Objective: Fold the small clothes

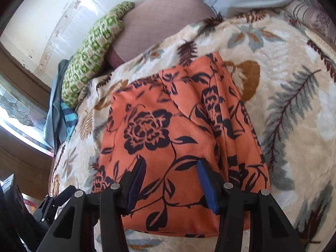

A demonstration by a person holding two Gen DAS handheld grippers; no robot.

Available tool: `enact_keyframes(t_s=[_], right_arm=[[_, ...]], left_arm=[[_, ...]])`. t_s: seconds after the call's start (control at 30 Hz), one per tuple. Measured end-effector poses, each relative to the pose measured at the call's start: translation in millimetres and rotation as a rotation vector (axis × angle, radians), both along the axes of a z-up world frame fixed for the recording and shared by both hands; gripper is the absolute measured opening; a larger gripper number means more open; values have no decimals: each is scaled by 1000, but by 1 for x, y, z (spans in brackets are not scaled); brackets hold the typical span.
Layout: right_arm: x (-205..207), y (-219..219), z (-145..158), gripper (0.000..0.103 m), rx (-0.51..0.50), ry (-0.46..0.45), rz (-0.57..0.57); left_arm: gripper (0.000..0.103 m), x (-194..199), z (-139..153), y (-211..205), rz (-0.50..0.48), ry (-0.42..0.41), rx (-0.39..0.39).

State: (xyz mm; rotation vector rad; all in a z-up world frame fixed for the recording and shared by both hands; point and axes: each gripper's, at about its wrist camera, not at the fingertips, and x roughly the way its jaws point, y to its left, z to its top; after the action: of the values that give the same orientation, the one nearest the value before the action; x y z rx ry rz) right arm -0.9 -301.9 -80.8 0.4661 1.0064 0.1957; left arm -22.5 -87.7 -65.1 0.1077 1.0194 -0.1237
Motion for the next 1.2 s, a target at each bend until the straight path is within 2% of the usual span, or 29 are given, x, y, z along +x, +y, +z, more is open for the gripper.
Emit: enact_keyframes(t_s=[0.1, 0.2, 0.3, 0.43, 0.53, 0.67, 0.77, 0.87, 0.97, 1.1, 1.2], right_arm=[[-1, 1, 1, 55, -14, -9, 18], [-5, -6, 7, 55, 15, -44, 0], [-9, -11, 17, 55, 38, -96, -22], [-11, -9, 26, 55, 30, -139, -16], [-9, -4, 21, 55, 15, -106, -8], [-3, -1, 2, 55, -18, -4, 16], [-4, 2, 5, 55, -56, -25, 46], [-6, -10, 7, 55, -1, -40, 42], [-11, -33, 17, 55, 62, -90, -10], [-19, -74, 25, 69, 113, -134, -137], [-18, -100, 18, 70, 170, -90, -192]], left_arm=[[93, 3, 3, 3, 15, 10, -18], [93, 1, 18, 3, 20, -49, 8], [93, 5, 27, 8, 35, -69, 0], [93, 12, 25, 16, 73, -64, -5], [93, 16, 11, 16, 87, -30, 13], [93, 18, -6, 14, 82, 4, 4], [93, 21, -3, 12, 72, 6, 8], [93, 24, 6, 15, 73, -19, 6], [93, 31, 16, 23, 91, -45, -8], [93, 47, 19, 38, 142, -28, -56], [93, 57, 16, 47, 172, -1, -106]])
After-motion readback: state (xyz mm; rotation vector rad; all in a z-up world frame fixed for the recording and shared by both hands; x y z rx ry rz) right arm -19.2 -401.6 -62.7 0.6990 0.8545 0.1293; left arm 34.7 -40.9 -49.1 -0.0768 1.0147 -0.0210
